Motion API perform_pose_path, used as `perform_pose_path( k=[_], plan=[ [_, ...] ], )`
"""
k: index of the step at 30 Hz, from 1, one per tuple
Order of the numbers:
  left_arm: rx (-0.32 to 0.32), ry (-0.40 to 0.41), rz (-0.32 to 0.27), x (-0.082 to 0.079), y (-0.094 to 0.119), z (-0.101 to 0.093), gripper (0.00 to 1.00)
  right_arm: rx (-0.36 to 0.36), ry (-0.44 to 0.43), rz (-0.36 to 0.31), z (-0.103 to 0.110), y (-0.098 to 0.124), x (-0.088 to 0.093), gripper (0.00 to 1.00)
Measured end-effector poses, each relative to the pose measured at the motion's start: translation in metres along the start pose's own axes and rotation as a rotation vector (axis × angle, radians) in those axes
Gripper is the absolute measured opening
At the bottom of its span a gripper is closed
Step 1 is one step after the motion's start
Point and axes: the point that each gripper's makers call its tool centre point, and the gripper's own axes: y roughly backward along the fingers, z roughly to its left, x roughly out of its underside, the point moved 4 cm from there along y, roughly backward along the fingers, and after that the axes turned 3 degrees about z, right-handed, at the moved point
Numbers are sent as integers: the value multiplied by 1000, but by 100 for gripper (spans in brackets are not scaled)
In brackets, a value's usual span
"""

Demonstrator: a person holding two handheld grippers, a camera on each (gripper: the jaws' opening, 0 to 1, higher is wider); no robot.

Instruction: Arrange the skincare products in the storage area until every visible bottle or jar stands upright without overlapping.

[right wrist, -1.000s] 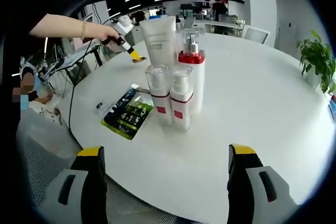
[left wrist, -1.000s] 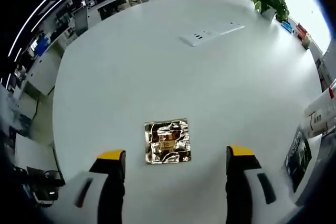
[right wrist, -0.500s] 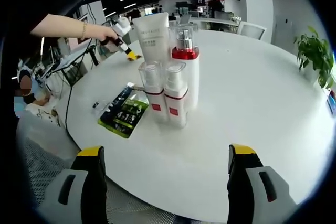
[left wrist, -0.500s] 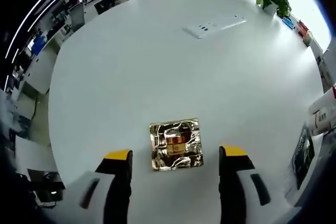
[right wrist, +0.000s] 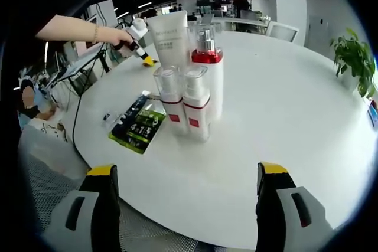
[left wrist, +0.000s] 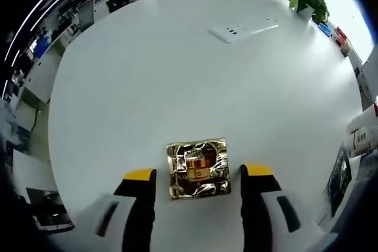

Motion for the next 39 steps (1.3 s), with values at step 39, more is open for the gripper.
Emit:
perform_pose_path(
  k=[39],
  plan=[
    [-6, 78, -35, 11, 32, -10, 41, -16, 13, -20, 3, 1, -4, 98]
  ],
)
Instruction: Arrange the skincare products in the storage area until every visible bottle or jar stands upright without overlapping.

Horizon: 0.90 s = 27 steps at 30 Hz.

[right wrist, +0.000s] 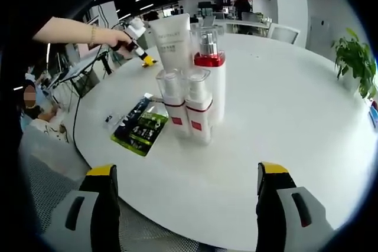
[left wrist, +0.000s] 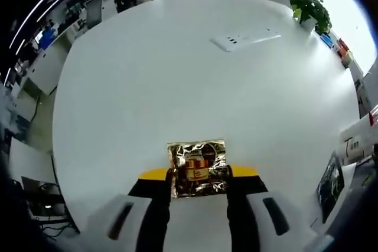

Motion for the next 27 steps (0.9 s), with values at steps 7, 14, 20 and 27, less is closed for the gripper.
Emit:
perform_pose_path(
  k=[7, 14, 20, 27],
  plan=[
    [-6, 21, -8, 1, 6, -2, 41, -3, 8, -13, 1, 1, -2, 97],
    [-12, 20, -26, 1, 17, -5, 41, -7, 18, -29, 2, 3, -4, 98],
    [-8, 22, -37, 7, 29, -15, 41, -13, 23, -41, 3, 4, -6, 98],
    [7, 41, -55, 7, 34, -22, 42, -17, 28, -62, 4, 5, -10, 98]
  ],
)
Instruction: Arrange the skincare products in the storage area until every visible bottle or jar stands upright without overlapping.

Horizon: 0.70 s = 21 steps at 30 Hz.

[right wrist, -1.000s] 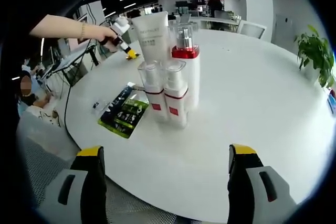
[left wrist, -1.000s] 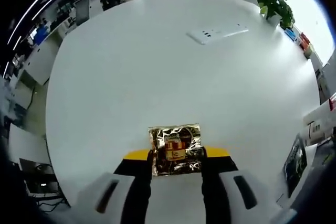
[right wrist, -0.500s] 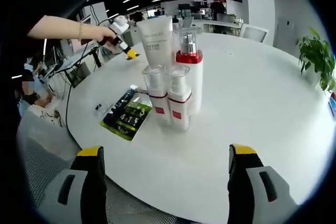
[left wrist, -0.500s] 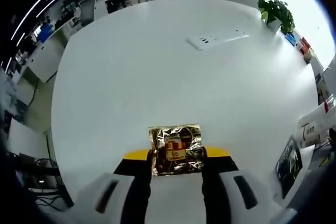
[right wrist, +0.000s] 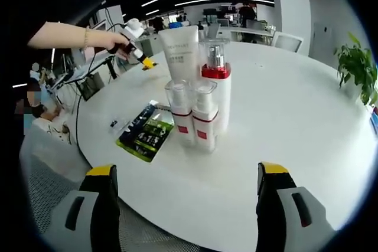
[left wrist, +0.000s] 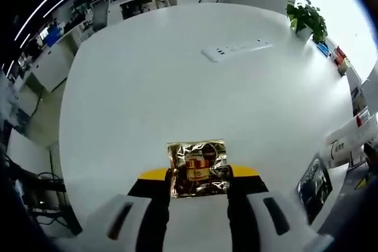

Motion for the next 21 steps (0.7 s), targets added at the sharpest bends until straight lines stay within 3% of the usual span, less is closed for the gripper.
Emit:
perform_pose_path(
  k=[12, 18, 19, 21],
  plan=[
    [15, -8, -15, 2, -1, -10, 42, -3, 8, -40, 1, 3, -5, 97],
    [26, -29, -26, 14, 13, -25, 42, -9, 15, -52, 2, 4, -8, 97],
    [29, -26, -33, 26, 25, -37, 42, -11, 17, -54, 3, 4, -8, 97],
    [32, -19, -39, 32, 31, -43, 42, -15, 19, -55, 3, 4, -8, 97]
  ],
)
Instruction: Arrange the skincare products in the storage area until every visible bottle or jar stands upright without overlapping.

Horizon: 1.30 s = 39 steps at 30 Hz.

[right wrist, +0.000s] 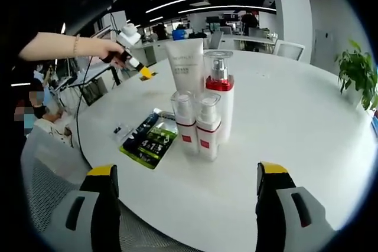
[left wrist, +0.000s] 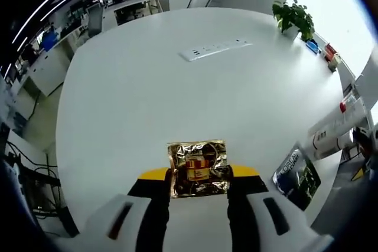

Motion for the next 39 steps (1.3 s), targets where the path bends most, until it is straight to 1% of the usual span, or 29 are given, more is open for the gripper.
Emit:
perform_pose_path(
  k=[1, 2, 3, 7, 11, 13, 14, 17, 18, 19, 22, 25, 29, 32, 34, 36, 39],
  plan=[
    [0, -1, -2, 3, 3, -3, 42, -2, 1, 0, 0, 0, 0, 97],
    [0, -3, -3, -3, 0, -1, 42, -6, 2, -1, 1, 0, 0, 96],
    [-3, -4, -8, -3, 2, -3, 42, -8, 3, -1, 1, 0, 0, 96],
    [4, 16, -22, 7, 14, -16, 42, -9, 9, -7, 1, 0, -1, 96],
    [0, 10, -41, 15, 24, -26, 42, -14, 14, -12, 3, 0, -1, 96],
    [0, 13, -50, 19, 33, -37, 42, -18, 11, -16, 3, 0, -2, 95],
    [9, 20, -56, 17, 29, -39, 42, -18, 9, -19, 3, 1, -2, 94],
    [6, 28, -70, 22, 37, -45, 42, -23, -4, -35, 3, 2, -5, 94],
    [7, 26, -74, 19, 35, -43, 42, -23, -6, -35, 3, 2, -5, 94],
    [7, 27, -77, 20, 37, -44, 42, -23, -4, -35, 3, 2, -5, 94],
    [5, 36, -97, 28, 50, -50, 42, -25, 7, -41, 5, 2, -6, 94],
    [13, 43, -104, 33, 56, -58, 42, -20, 24, -48, 5, 4, -8, 92],
    [18, 41, -109, 42, 62, -61, 42, -25, 26, -61, 5, 4, -9, 91],
    [18, 36, -121, 44, 67, -60, 42, -32, 28, -64, 8, 6, -11, 86],
    [16, 31, -127, 50, 74, -67, 42, -41, 30, -79, 10, 6, -13, 86],
    [15, 27, -137, 50, 74, -66, 42, -44, 27, -87, 10, 6, -14, 85],
    [16, 19, -152, 58, 84, -77, 42, -55, 24, -88, 10, 4, -13, 83]
  ],
)
